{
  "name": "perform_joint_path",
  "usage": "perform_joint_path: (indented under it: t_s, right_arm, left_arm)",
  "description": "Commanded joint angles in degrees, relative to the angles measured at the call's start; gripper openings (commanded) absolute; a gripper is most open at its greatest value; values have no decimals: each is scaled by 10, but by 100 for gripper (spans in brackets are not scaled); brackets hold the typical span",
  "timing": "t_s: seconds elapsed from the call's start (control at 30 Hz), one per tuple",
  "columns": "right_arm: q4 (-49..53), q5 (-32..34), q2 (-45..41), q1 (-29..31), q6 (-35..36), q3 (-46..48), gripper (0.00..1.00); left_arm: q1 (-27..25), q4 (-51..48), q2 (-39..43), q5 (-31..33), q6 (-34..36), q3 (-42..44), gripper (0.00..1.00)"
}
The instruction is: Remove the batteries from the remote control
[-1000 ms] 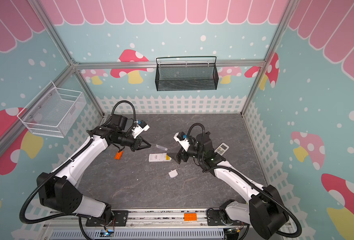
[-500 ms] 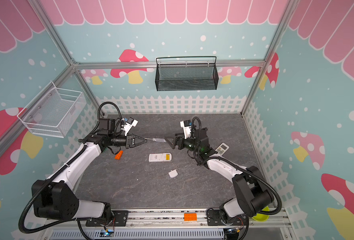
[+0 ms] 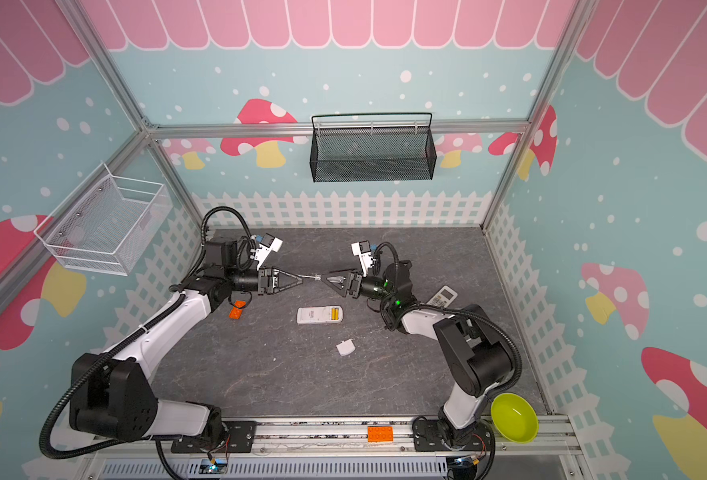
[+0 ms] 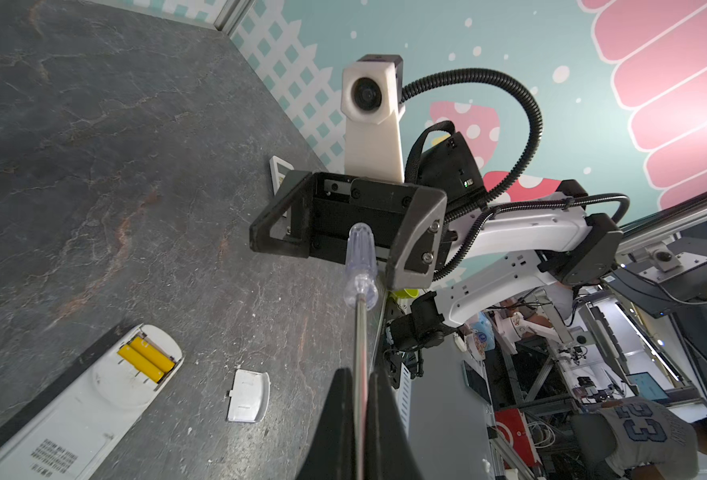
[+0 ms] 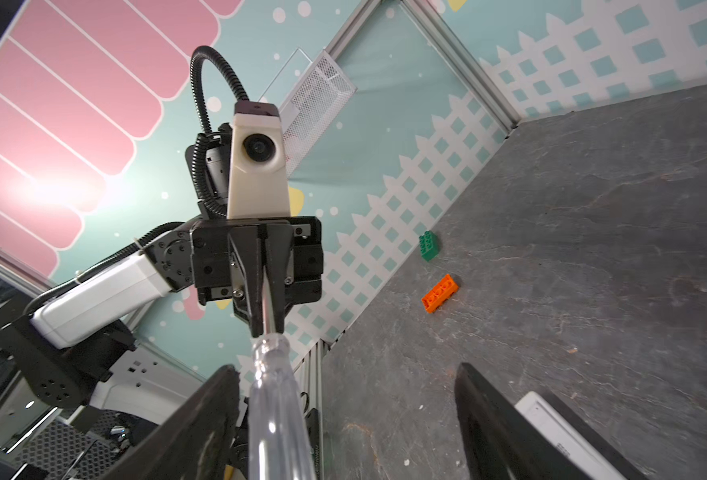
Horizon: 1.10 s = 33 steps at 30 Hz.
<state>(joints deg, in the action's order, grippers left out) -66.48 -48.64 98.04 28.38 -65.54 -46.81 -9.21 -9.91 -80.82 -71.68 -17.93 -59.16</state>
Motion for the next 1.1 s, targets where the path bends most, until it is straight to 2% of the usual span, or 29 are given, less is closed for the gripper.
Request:
perform_joint_path:
  t_s: [0.0, 0.07, 0.17, 0.27, 0.4, 0.5, 0.77, 0.87, 0.9, 0.97, 1.07]
  right_arm:
    - [-121, -29, 20, 10, -81, -25, 75]
    - [-137, -36, 27, 15, -92, -30, 69]
    - [-128, -47, 29, 19, -79, -37, 63]
    - [-107, -50, 27, 22, -73, -46, 53]
    - [-49, -66, 22, 24, -33, -57, 50]
    - [-11, -76, 22, 25, -11, -70, 42]
    - [23, -82, 29, 24, 5, -87, 21]
    - [39, -83, 22, 23, 36, -84, 5]
    - [58, -82, 18, 21, 46, -84, 1]
    - [73, -75, 5, 13, 55, -72, 0]
    - [109, -77, -33, -8, 94, -44, 0]
  left_arm:
    - [-5, 157, -10, -22, -122, 31, 0]
    - [-5, 223, -11, -24, -171, 46, 0]
    - [-6, 229, -12, -30, -161, 51, 0]
    - [-6, 169, -14, -25, -122, 38, 0]
    - [-11, 76, -19, -12, -46, 13, 0]
    - [-11, 34, -21, -10, -17, 0, 0]
    - [-15, 24, -23, -8, -7, -1, 0]
    - [-17, 18, -25, -5, 5, -3, 0]
    - [-15, 3, -25, 0, 15, -8, 5]
    - [-8, -62, -26, 18, 58, -32, 21]
    - [-5, -211, -29, 84, 206, -92, 40]
